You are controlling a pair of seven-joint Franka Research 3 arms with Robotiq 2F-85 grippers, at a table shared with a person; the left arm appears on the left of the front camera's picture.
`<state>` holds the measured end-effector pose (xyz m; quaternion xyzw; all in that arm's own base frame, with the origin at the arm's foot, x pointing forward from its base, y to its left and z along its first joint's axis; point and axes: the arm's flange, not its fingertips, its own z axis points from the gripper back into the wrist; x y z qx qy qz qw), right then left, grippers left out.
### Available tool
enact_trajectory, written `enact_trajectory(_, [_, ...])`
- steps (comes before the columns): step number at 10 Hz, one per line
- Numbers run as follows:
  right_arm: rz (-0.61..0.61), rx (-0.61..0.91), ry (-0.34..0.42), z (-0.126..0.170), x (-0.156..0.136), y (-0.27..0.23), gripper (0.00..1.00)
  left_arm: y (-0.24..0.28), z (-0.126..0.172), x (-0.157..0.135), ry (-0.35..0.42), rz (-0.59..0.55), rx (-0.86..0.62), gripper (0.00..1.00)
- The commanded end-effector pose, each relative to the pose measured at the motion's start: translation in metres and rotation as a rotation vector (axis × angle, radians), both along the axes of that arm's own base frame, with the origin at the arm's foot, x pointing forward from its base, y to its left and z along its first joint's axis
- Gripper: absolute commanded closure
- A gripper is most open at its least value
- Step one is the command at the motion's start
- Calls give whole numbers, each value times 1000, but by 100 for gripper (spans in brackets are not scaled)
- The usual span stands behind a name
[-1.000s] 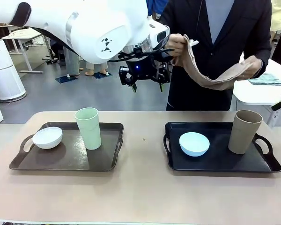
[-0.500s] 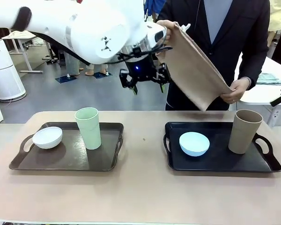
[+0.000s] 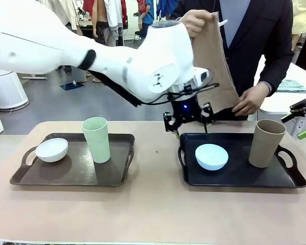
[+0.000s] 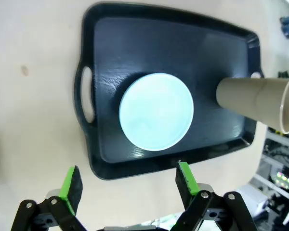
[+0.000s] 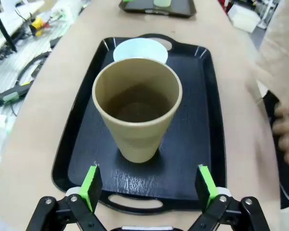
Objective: Set up a tray with a mat and arrange the tableware.
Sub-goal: Pick up the Picnic Bowl and Reusable plastic cup from the Handle tray in front of the human's position and hold them in the air.
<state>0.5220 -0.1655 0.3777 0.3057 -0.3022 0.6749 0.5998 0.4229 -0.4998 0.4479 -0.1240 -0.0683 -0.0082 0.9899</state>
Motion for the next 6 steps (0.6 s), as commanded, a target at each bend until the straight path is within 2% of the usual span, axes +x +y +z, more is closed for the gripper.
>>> enact_trajectory(1, [9, 88, 3, -6, 7, -2, 0, -26, 4, 17, 14, -58, 92, 0])
enact_trajectory(3, [68, 191, 53, -19, 5, 19, 0, -42, -12, 24, -41, -130, 135, 0])
enact_trajectory(4, [121, 197, 52, -22, -6, 38, 0, -22, -11, 4, 26, -51, 72, 0])
enact_trajectory(6, [170, 180, 61, -26, -19, 62, 0, -22, -11, 4, 26, -51, 72, 0])
